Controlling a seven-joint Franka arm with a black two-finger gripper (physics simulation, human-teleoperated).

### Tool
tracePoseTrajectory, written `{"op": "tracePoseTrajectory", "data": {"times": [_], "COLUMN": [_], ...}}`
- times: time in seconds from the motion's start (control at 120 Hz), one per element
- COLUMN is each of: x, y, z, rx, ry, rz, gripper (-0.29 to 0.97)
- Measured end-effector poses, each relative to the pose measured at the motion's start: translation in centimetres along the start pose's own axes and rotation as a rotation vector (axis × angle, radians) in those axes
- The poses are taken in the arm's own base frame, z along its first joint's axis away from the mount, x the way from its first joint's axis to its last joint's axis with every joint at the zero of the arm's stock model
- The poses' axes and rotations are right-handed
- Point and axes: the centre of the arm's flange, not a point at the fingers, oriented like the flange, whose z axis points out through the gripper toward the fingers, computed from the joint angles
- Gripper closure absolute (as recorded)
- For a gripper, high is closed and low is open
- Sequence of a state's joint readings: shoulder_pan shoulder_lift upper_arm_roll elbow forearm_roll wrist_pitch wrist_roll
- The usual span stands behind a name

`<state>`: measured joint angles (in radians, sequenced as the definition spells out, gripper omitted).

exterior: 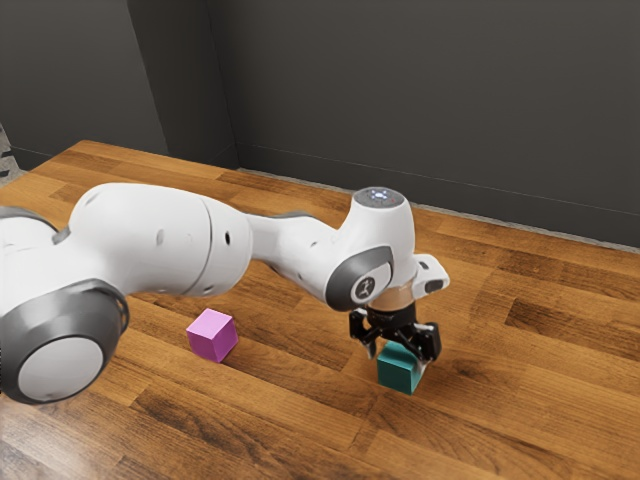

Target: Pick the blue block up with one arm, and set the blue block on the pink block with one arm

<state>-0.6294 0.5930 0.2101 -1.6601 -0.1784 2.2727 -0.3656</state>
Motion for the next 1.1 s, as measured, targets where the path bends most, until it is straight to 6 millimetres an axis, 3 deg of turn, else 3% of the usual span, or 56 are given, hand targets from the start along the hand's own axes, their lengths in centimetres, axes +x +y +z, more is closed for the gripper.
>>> {"op": "tracePoseTrajectory", "data": {"times": [0.167, 0.683, 1.1], "x": [1.0, 0.9, 0.7], "y": [0.0, -0.2, 0.2], "z": [-0.5, 2.1, 1.6], "rx": [-0.006, -0.003, -0.009], "ry": [0.024, -0.007, -0.005], "rz": [0.006, 0.003, 0.011], "gripper": [0.02, 0.02, 0.02]}}
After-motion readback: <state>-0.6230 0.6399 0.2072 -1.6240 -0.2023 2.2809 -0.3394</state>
